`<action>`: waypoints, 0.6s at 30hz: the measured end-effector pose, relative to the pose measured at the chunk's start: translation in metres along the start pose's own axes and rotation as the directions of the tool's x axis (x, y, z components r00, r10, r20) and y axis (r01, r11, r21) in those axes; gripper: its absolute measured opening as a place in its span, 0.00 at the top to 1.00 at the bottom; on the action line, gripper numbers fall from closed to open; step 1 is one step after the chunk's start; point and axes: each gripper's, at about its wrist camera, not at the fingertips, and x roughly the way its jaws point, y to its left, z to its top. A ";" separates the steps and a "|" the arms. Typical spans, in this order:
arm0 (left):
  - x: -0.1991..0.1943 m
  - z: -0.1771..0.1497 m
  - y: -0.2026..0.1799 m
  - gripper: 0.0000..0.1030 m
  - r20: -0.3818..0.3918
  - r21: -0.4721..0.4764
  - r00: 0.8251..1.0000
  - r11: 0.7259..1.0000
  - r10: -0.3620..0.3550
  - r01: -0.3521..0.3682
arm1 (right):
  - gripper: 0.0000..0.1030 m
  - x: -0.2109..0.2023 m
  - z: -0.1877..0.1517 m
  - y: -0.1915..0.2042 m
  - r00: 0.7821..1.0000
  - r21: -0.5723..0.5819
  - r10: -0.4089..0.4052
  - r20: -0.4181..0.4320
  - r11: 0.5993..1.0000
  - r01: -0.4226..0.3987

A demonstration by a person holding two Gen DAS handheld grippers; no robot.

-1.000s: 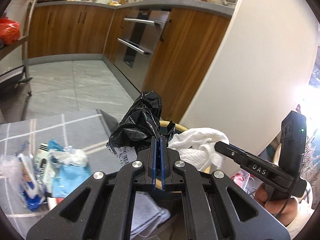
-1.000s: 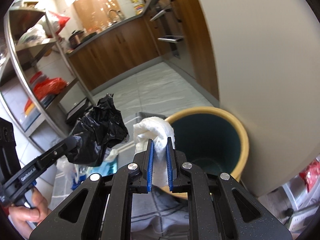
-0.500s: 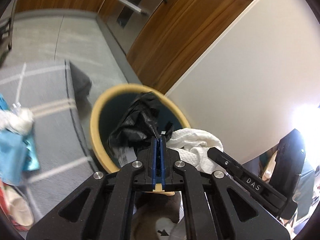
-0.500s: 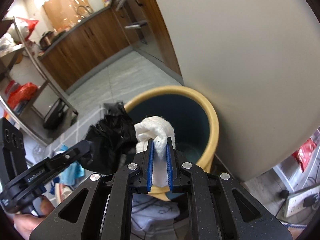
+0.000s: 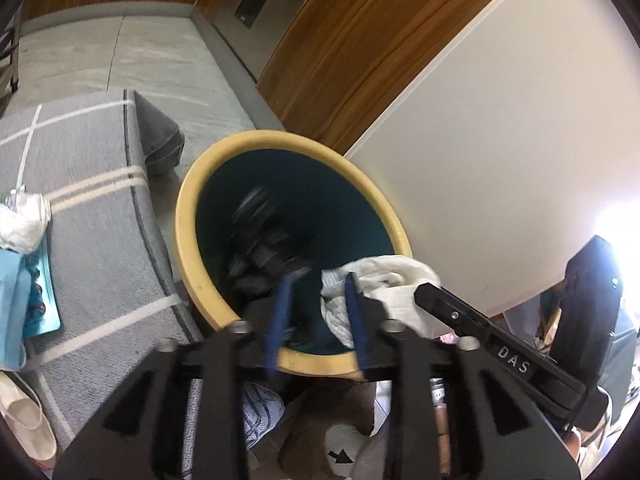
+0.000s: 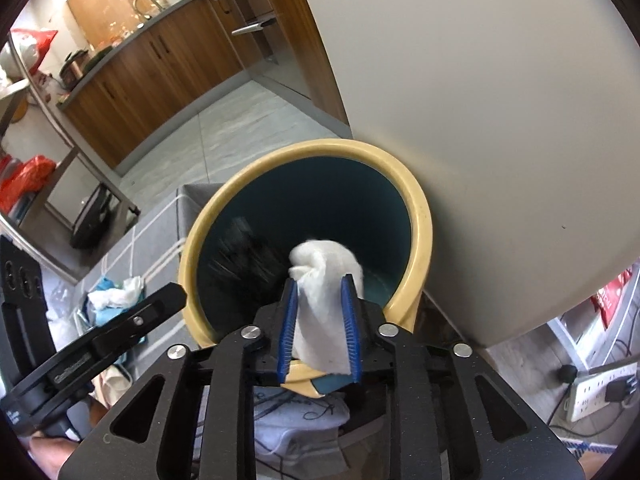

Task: Collect trash
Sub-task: 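Open both grippers over the bin to drop the black bag and tissue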

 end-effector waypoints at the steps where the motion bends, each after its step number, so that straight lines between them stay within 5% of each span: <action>1: -0.003 0.000 -0.001 0.66 0.007 0.006 1.000 1.000 -0.002 0.002 | 0.73 0.000 -0.001 -0.002 1.000 0.002 0.002 0.002 1.000 -0.002; 18: -0.076 -0.008 0.013 0.48 0.132 0.008 0.990 0.999 0.043 -0.044 | 0.50 -0.017 -0.006 0.021 0.997 -0.044 0.051 0.059 0.998 -0.048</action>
